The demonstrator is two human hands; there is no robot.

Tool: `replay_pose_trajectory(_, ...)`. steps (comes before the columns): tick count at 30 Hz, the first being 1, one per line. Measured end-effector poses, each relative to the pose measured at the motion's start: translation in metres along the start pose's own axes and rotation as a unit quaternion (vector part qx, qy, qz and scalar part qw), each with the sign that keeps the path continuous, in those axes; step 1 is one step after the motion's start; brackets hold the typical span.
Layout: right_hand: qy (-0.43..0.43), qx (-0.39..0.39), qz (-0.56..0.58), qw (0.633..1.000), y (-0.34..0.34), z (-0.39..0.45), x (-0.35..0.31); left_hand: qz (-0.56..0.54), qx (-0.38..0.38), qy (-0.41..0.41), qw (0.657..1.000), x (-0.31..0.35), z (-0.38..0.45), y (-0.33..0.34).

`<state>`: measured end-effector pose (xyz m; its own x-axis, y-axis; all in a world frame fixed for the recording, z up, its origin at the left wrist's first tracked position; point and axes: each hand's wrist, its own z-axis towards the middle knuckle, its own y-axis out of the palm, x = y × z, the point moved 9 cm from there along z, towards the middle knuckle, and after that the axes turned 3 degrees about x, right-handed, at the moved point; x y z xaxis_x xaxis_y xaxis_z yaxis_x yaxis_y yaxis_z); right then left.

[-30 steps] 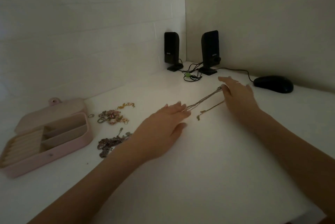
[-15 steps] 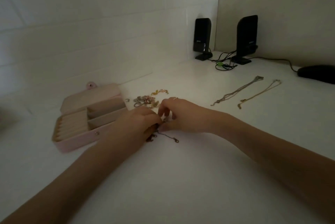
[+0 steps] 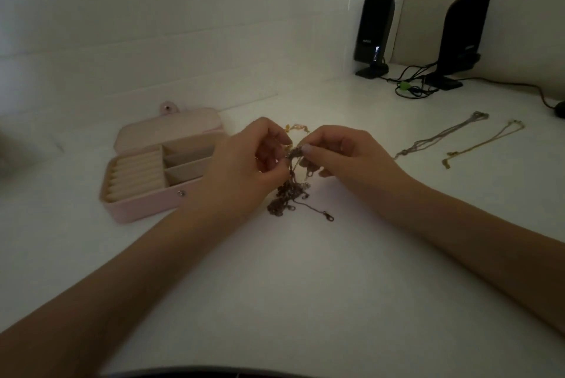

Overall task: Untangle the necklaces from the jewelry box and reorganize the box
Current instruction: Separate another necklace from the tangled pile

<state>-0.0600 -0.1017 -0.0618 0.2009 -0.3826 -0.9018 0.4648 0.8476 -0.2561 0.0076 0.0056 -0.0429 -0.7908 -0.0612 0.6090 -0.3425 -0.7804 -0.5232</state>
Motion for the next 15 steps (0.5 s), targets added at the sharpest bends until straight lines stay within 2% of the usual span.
replay_pose_trajectory(6,0.117,0.005,0.124,0.985,0.003,-0.002,0.015,0.107,0.003,0.015,0.994,0.002,-0.001,-0.002)
replay_pose_trajectory(9,0.158,0.008,0.208,0.965,0.000,-0.003,0.016,0.104,-0.001,0.000,0.995,-0.003,0.000,-0.002)
replay_pose_trajectory(12,0.186,0.027,0.250,0.950,-0.006,-0.006,0.019,0.036,0.009,-0.032,0.999,-0.007,0.000,-0.005)
replay_pose_trajectory(15,0.201,0.024,0.243,0.949,-0.005,-0.007,0.021,-0.112,0.041,-0.094,0.988,-0.015,0.001,-0.010)
